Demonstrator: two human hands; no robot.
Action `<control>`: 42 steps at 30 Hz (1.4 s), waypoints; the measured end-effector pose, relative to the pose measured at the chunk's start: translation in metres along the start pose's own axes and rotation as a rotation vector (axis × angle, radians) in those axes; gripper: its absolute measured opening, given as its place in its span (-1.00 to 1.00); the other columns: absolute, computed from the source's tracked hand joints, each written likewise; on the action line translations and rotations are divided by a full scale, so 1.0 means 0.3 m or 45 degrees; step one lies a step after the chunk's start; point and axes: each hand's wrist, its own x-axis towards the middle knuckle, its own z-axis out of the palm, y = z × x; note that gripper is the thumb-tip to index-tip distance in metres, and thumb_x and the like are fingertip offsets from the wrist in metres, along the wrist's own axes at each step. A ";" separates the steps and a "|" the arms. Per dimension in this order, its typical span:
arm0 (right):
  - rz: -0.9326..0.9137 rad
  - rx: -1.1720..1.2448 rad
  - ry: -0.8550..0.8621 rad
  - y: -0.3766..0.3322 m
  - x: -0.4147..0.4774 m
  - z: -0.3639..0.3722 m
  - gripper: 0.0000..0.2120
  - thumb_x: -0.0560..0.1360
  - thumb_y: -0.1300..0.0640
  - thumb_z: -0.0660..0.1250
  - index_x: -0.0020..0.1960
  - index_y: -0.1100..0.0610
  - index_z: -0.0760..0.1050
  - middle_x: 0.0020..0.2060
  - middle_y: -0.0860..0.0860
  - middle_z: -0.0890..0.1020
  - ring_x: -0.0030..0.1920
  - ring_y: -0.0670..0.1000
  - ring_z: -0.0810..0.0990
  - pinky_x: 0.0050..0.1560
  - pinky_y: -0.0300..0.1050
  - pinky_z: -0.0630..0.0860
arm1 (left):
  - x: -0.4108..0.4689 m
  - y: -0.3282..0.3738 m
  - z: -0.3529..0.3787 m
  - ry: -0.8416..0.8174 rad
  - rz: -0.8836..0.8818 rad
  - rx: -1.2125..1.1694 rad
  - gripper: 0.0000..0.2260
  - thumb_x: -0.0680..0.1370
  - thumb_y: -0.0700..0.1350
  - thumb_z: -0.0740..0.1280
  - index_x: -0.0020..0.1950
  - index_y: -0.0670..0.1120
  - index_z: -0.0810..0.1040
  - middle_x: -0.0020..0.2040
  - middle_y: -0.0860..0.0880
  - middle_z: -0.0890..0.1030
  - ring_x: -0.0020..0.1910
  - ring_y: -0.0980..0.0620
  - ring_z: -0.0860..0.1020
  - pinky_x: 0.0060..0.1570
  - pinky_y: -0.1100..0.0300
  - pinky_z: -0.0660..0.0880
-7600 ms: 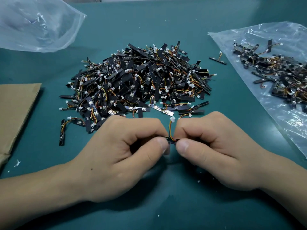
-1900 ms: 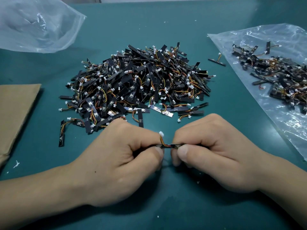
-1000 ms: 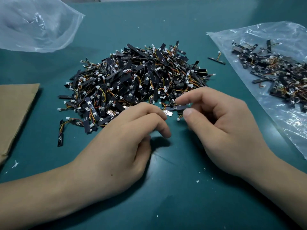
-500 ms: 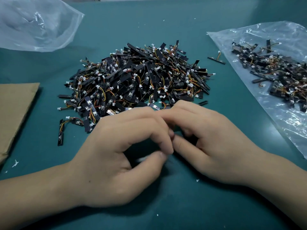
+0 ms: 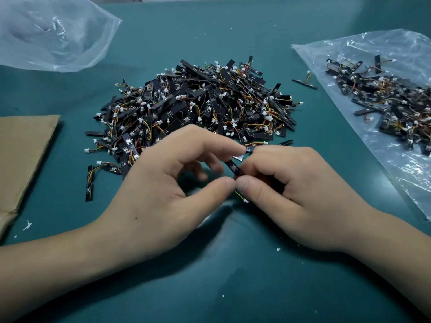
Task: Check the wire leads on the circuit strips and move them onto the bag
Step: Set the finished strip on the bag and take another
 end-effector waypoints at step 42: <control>-0.074 0.116 -0.007 -0.003 -0.010 -0.006 -0.88 0.55 0.01 0.43 0.00 0.05 0.60 -0.22 -0.15 0.57 -0.20 -0.06 0.53 -0.18 -0.09 0.47 | -0.014 0.083 -0.013 -0.133 -0.201 -0.119 -0.94 0.57 -0.03 0.32 -0.03 0.02 0.56 -0.37 0.02 0.59 -0.44 0.10 0.47 -0.36 0.36 0.41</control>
